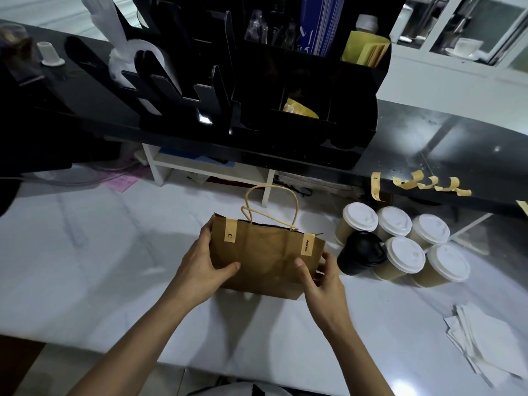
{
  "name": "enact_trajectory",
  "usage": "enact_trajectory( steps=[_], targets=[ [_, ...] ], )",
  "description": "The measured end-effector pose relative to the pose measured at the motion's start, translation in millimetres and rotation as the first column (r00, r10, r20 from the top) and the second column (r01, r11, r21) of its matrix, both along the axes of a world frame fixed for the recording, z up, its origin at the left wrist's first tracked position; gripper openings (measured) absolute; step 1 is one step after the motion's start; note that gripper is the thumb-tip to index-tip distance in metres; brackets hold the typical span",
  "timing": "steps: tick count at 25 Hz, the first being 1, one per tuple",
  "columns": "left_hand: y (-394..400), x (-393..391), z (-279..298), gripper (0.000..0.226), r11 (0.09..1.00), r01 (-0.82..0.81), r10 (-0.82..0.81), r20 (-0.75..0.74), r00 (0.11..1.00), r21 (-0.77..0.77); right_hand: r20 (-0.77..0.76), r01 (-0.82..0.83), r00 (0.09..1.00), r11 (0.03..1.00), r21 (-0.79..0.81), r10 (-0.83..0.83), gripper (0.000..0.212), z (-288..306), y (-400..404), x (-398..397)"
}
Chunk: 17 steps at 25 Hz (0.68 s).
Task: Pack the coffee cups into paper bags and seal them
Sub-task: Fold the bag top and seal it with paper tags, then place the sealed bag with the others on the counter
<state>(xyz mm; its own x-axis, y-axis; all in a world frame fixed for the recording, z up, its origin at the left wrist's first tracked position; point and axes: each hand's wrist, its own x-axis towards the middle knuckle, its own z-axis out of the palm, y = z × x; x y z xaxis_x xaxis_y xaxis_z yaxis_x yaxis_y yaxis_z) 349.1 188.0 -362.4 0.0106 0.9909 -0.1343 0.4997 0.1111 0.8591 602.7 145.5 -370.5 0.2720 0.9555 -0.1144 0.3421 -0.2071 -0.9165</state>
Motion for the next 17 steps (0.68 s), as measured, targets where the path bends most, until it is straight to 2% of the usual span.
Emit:
enact_trajectory(
  steps=[8, 17],
  targets=[
    [-3.8, -6.5, 1.5, 0.104, 1.000, -0.002, 0.002, 0.034, 0.999, 0.021, -0.085, 0.027, 0.996, 0.998, 0.056, -0.022, 0.077, 10.2, -4.8, -10.7],
    [-6.6, -7.8, 9.2, 0.090, 0.996, -0.006, -0.002, 0.096, 0.995, 0.086, -0.133, 0.069, 0.990, 0.993, 0.099, -0.055, 0.070, 23.1, -12.8, -18.6]
  ],
)
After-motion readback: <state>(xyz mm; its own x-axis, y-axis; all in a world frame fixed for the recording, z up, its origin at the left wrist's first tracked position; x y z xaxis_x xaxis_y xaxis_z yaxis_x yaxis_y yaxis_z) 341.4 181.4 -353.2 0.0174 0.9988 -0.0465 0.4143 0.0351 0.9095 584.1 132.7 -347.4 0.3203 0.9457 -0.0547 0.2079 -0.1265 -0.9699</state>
